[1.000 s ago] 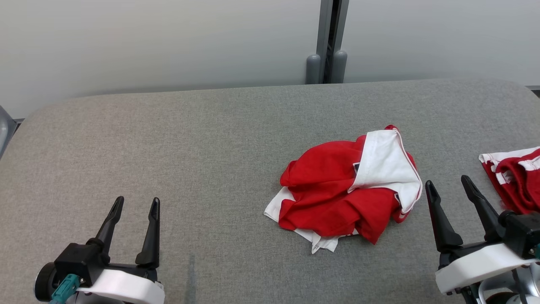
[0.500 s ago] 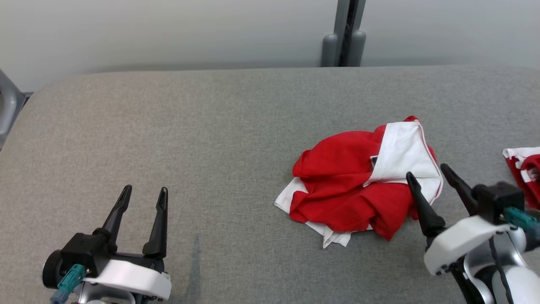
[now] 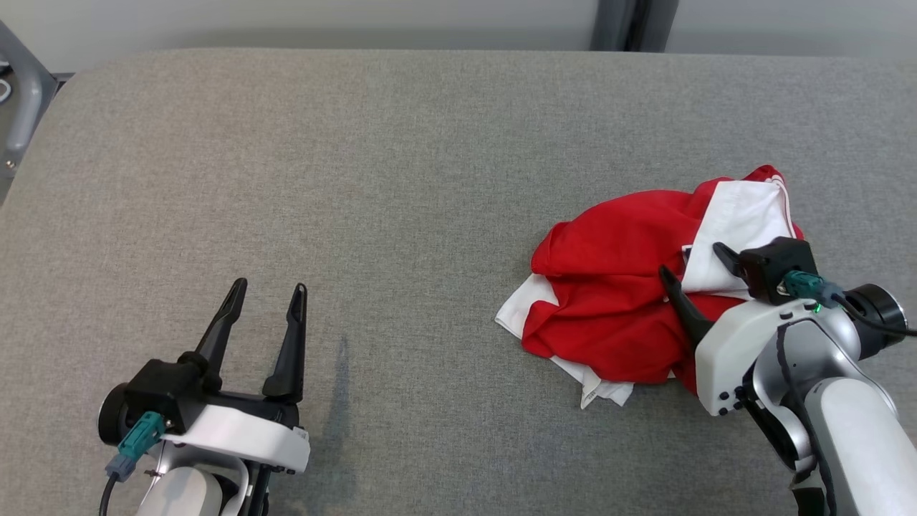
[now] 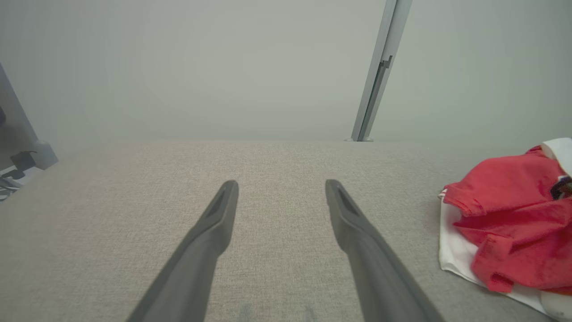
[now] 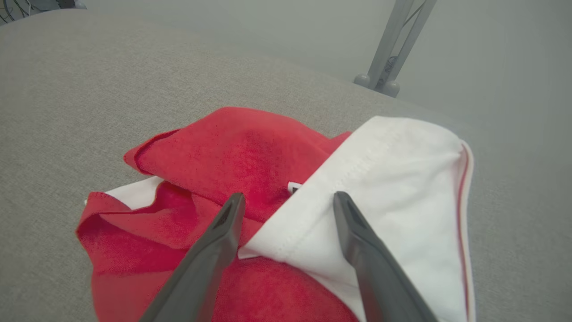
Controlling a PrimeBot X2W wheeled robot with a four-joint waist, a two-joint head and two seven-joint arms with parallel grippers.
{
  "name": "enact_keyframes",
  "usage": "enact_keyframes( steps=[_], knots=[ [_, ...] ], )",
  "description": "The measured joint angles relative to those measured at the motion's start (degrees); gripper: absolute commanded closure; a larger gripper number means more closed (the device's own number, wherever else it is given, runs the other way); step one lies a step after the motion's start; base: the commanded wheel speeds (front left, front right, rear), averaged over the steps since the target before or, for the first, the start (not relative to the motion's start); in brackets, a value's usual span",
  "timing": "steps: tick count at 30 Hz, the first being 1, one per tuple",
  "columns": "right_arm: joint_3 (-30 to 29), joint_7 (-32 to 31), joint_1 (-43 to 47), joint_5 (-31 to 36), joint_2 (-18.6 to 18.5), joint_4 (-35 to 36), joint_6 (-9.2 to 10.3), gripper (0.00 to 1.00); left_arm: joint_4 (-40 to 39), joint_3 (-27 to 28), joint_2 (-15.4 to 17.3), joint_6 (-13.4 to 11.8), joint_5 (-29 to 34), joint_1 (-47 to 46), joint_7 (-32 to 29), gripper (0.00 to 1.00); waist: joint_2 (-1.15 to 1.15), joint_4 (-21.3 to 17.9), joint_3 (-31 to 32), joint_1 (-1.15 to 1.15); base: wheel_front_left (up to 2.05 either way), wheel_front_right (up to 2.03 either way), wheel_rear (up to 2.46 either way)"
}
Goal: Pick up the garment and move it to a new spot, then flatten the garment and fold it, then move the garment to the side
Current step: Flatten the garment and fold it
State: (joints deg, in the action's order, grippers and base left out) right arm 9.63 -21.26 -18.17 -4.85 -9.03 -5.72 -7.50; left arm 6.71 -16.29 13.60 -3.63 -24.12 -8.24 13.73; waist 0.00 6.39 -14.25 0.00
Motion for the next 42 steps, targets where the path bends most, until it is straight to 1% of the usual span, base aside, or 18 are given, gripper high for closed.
enact_keyframes(
  steps=[2,3,4,5,6,7,14,19,22,27,29,31,32,33,35,36,40,42],
  knots=[
    [-0.01,-1.62,-0.33,0.77,-0.01,-0.56,0.0,0.0,0.74,0.0,-0.26,0.15,-0.01,-0.51,0.29,0.0,0.0,0.11,-0.48,0.0,0.0,0.0,0.0],
    [-0.01,-1.62,-0.33,0.77,-0.01,-0.56,0.0,0.04,0.74,0.0,-0.26,0.15,-0.01,-0.51,0.29,0.0,0.0,0.11,-0.48,0.0,0.0,0.0,0.0],
    [-0.22,-2.12,-0.34,1.26,0.01,-0.58,0.0,0.51,1.1,0.02,-0.37,0.49,-0.01,-0.61,0.44,0.0,0.0,0.1,-0.62,0.0,0.0,0.0,0.0],
    [-0.77,-2.94,-0.36,1.46,0.32,-0.3,0.0,0.62,1.59,0.05,-0.56,0.62,0.0,-0.79,0.55,0.0,0.0,0.0,-0.78,0.0,0.0,0.0,0.0],
    [-0.77,-2.94,-0.36,1.46,0.32,-0.3,0.0,0.77,1.59,0.05,-0.56,0.62,0.0,-0.79,0.55,0.0,0.0,0.0,-0.78,0.0,0.0,0.0,0.0],
    [-1.14,-3.36,-0.35,1.64,0.56,0.08,0.0,1.0,1.83,0.09,-0.65,0.69,0.0,-0.85,0.68,0.0,0.0,-0.09,-0.81,0.0,0.0,0.0,0.0],
    [-3.52,-3.78,0.98,0.89,1.9,4.76,0.0,1.0,2.9,0.69,-0.82,1.41,0.24,-1.5,1.0,0.0,0.0,-1.17,-0.67,0.0,0.0,0.0,0.0],
    [-6.2,-0.73,1.33,-1.29,3.37,9.74,0.0,1.0,3.02,1.42,-0.58,1.56,0.46,-1.53,1.04,0.0,0.0,-2.4,-0.09,0.0,0.0,0.0,0.0],
    [-8.68,1.94,1.43,-2.89,4.14,12.89,0.0,1.0,2.92,1.72,-0.38,1.56,0.6,-1.49,1.15,0.0,0.0,-3.23,0.45,0.0,0.0,0.0,0.0],
    [-15.15,5.89,2.98,-6.22,4.98,16.33,0.0,1.0,2.49,1.99,-0.1,1.55,0.88,-1.35,1.16,0.0,0.0,-4.45,1.22,0.0,0.0,0.0,0.0],
    [-18.39,7.1,4.25,-9.98,5.45,16.24,0.01,1.0,2.25,2.05,0.0,1.55,0.91,-1.33,1.16,0.0,0.0,-4.76,1.33,0.0,0.0,0.0,0.0],
    [-22.1,7.87,5.99,-11.68,5.6,14.66,0.01,1.0,2.07,2.07,0.07,1.55,0.91,-1.33,1.18,0.0,0.0,-4.89,1.26,0.0,0.0,0.0,0.0],
    [-23.84,8.71,6.81,-13.71,5.82,13.4,0.01,1.0,2.03,2.05,0.11,1.55,0.91,-1.33,1.18,0.0,0.0,-4.92,1.17,0.0,0.0,0.0,0.0],
    [-25.63,9.53,7.28,-15.92,5.95,11.79,0.01,1.0,2.0,2.05,0.13,1.55,0.91,-1.33,1.18,0.0,0.0,-4.97,1.07,0.0,0.0,0.0,0.0],
    [-28.76,11.17,8.33,-17.35,5.98,7.9,0.01,1.0,1.91,2.05,0.15,1.55,0.91,-1.33,1.18,0.0,0.0,-5.04,0.81,0.0,0.0,0.0,0.0],
    [-29.92,11.93,8.59,-19.36,6.05,5.45,0.01,1.0,1.9,1.99,0.14,1.55,0.91,-1.33,1.18,0.0,0.0,-5.07,0.68,0.0,0.0,0.0,0.0],
    [-30.89,15.5,8.4,-24.31,6.16,-4.01,0.02,1.0,1.88,1.79,0.18,1.56,0.91,-1.33,1.18,0.0,0.0,-5.2,0.16,0.0,0.0,0.0,0.0],
    [-30.65,17.94,7.77,-25.08,6.31,-7.05,0.01,1.0,1.85,1.72,0.25,1.57,0.91,-1.34,1.18,0.0,0.0,-5.26,0.03,0.0,0.0,0.0,0.0]
  ],
)
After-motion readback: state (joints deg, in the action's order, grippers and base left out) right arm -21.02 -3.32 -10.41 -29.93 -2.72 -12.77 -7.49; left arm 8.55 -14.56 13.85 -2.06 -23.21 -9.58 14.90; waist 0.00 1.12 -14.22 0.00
